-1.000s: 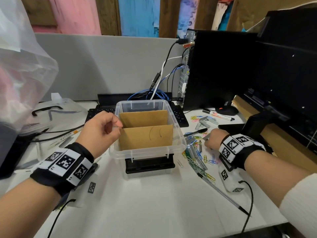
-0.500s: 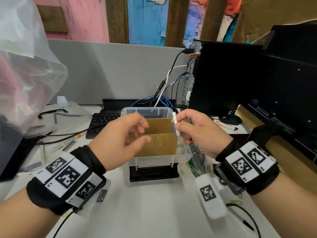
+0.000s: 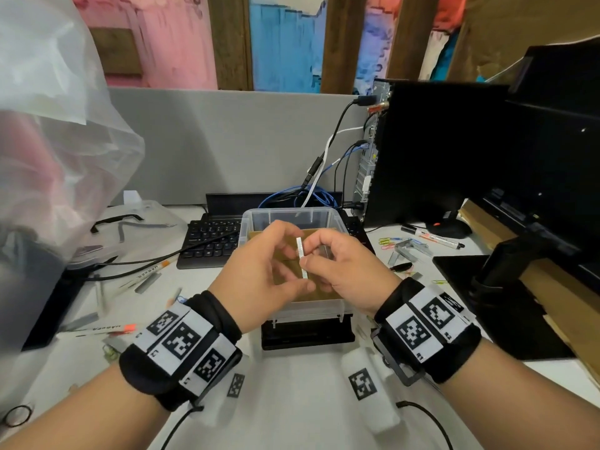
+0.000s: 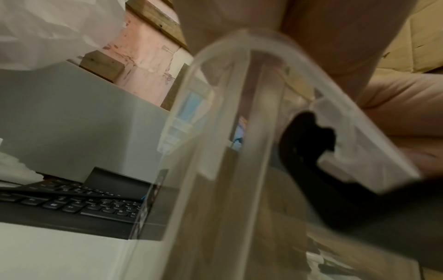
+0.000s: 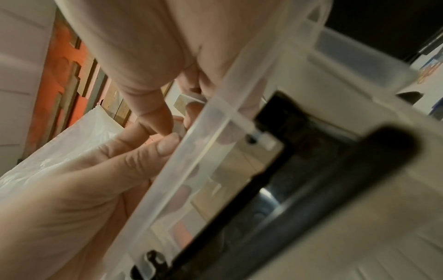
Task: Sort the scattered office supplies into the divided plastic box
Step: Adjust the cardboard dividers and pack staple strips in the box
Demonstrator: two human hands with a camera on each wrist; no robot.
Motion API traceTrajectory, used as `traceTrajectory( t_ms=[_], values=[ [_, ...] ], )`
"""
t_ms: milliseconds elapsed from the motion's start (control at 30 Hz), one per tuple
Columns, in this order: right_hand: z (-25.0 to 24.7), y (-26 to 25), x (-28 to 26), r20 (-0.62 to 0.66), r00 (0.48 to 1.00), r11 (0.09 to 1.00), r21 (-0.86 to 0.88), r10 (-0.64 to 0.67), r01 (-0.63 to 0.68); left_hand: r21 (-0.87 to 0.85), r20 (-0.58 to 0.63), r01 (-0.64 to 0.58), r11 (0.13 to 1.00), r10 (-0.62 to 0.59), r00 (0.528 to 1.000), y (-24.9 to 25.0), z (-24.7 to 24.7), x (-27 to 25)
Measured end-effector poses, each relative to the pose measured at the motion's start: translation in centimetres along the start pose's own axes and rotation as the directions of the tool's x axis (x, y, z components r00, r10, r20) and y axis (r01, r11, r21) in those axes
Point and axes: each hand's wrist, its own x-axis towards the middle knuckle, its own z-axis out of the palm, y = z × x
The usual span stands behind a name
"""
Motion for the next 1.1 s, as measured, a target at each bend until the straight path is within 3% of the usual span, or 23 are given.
traceTrajectory(
  t_ms=[133, 267, 467, 800, 1100],
  values=[
    [-0.1, 0.0, 0.0, -0.033, 0.999, 0.999, 0.049, 0.002, 0.000, -0.023, -0.016, 0.010, 1.000, -0.010, 1.000, -0.2, 0.1, -0.2],
    [-0.4, 0.3, 0.0, -0.056, 0.993, 0.938, 0.337, 0.099, -0.074, -0.127, -0.032, 0.076, 0.989, -0.081, 0.996, -0.9, 0.1, -0.2],
    [-0.7, 0.5, 0.0, -0.031, 0.987, 0.854, 0.506, 0.157, -0.120, -0.219, 0.013, 0.112, 0.969, -0.112, 0.994, -1.3, -0.3, 0.2],
    [-0.9, 0.4, -0.4, -0.026, 0.996, 0.829, 0.556, 0.091, -0.061, -0.294, 0.053, 0.118, 0.949, -0.107, 0.993, -1.4, -0.5, 0.3],
    [-0.6, 0.2, -0.3, 0.033, 0.999, 0.944, 0.328, 0.029, -0.038, -0.280, 0.104, 0.063, 0.958, -0.035, 0.994, -1.2, -0.4, -0.1]
  ],
)
